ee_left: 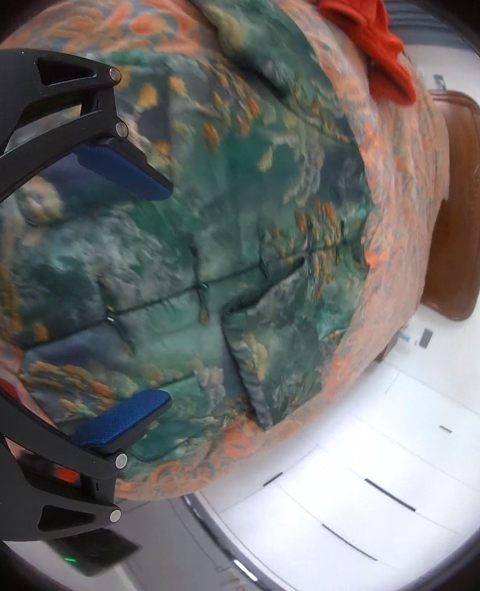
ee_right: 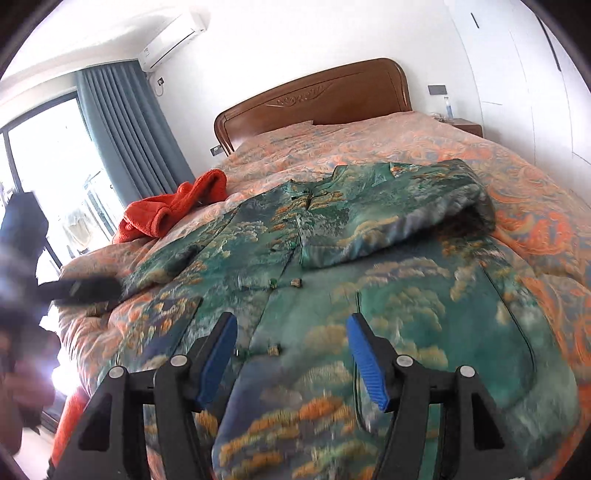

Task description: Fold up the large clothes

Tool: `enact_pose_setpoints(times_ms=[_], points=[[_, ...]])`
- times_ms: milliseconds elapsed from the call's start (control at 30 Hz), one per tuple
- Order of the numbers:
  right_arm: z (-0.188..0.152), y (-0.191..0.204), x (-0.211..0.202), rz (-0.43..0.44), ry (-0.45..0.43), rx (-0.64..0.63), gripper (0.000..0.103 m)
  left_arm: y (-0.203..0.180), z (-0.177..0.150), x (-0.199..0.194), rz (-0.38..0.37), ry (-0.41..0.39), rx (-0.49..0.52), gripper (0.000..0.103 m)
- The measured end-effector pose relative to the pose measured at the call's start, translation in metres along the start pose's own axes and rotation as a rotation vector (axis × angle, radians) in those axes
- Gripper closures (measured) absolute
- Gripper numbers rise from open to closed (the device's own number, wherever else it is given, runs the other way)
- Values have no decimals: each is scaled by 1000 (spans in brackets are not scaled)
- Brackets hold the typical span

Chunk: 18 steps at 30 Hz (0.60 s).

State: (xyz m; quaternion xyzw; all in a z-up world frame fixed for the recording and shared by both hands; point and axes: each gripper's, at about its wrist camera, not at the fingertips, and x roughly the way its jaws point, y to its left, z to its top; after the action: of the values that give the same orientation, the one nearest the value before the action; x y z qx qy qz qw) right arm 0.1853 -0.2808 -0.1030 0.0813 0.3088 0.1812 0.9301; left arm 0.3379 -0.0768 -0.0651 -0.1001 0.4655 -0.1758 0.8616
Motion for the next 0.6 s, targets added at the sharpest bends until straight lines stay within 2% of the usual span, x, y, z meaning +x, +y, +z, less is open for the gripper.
enact_pose_setpoints(times_ms=[100,200,300,367,400,467,500,533,600], points=[[-36,2,-26,-18,8,23,40,-12,34,56,8,63,21,1],[-63,5,-44,-29,27,27,40,-16,56,105,76,113,13,3],[-81,10,-55,-56,25,-31,40,-15,66,133,96,162,-26,13],[-87,12,-57,-67,27,-66,40,-15,68,146,109,193,-48,34],[-88,10,-56,-66,27,-66,40,-16,69,151,109,211,-55,40],[-87,7,-54,-63,23,-57,40,-21,70,156,130,219,-50,69],[-87,6,-53,-63,18,-56,40,-25,71,156,157,212,-38,75],[-88,6,-53,-64,13,-58,40,-28,72,154,166,204,-28,86],[-88,6,-54,-67,8,-58,40,-30,80,150,167,185,-9,90]])
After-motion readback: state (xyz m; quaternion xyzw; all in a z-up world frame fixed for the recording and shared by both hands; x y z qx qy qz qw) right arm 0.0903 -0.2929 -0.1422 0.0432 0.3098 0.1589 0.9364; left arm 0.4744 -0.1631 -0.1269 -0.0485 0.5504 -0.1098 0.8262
